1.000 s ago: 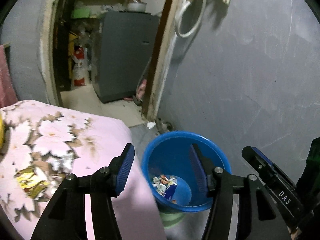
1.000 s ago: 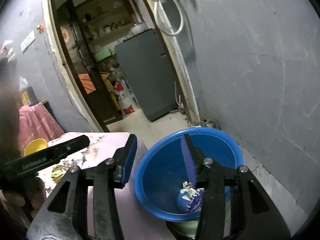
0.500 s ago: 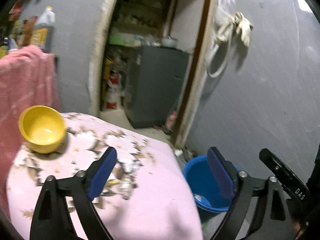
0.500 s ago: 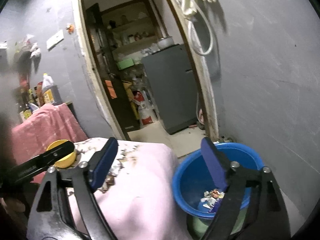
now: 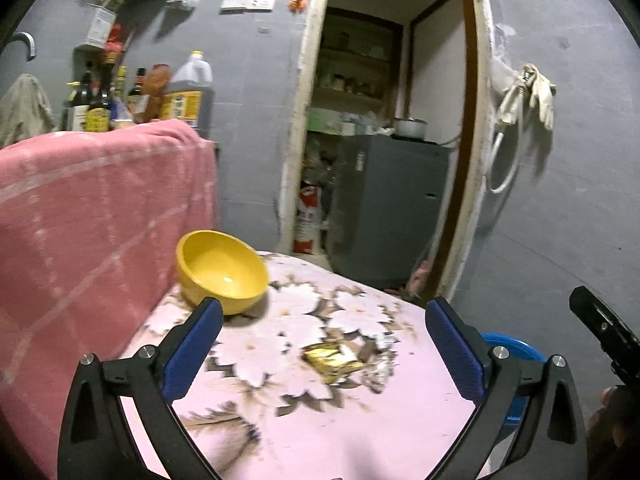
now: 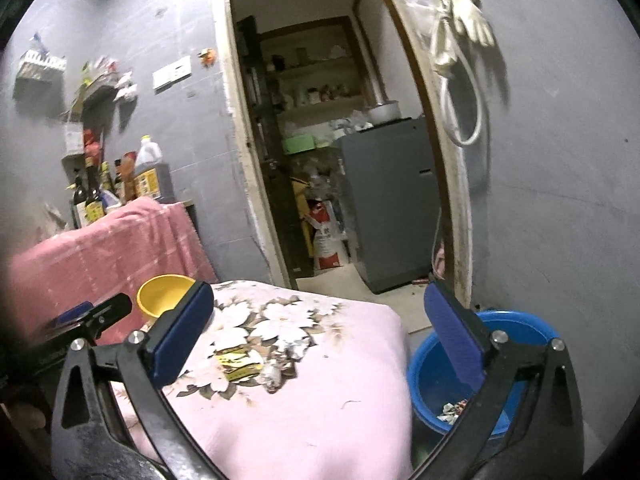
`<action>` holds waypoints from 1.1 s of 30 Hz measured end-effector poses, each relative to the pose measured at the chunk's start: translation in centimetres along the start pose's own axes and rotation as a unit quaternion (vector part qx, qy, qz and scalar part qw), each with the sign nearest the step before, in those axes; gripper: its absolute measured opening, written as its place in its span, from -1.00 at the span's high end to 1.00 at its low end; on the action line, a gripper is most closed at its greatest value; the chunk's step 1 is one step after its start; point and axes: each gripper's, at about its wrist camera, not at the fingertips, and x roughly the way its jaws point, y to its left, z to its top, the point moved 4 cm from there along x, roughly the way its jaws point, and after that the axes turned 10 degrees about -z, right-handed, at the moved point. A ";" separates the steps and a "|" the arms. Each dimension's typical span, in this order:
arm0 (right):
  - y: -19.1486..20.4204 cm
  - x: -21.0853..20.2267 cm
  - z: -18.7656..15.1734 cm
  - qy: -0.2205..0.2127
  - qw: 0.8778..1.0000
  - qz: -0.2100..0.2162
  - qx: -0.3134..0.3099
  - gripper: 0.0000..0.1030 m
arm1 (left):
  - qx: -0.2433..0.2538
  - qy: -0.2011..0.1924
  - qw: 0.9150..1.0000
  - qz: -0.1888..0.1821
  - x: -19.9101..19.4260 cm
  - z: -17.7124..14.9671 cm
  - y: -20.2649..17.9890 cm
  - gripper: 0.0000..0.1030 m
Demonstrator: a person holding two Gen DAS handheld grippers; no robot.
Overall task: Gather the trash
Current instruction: 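Bring both tools back over the remaining trash on the table, then lower both open grippers toward the yellow wrapper and silver foil wrapper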
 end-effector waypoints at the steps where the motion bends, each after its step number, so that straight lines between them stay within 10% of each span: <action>1: 0.6 -0.1 -0.1 -0.003 1.000 0.002 -0.006 -1.00 | -0.001 -0.002 1.000 0.004 -0.2 -0.1 0.3 -0.93; 13: 5.1 -0.2 -1.8 -0.018 0.998 0.031 -0.049 -1.00 | 0.010 -0.019 0.999 0.045 -2.1 -1.5 3.3 -0.93; 33: 5.8 8.0 -6.1 0.073 0.992 0.044 -0.092 -1.00 | 0.000 0.085 0.996 0.039 5.6 -3.7 5.6 -0.93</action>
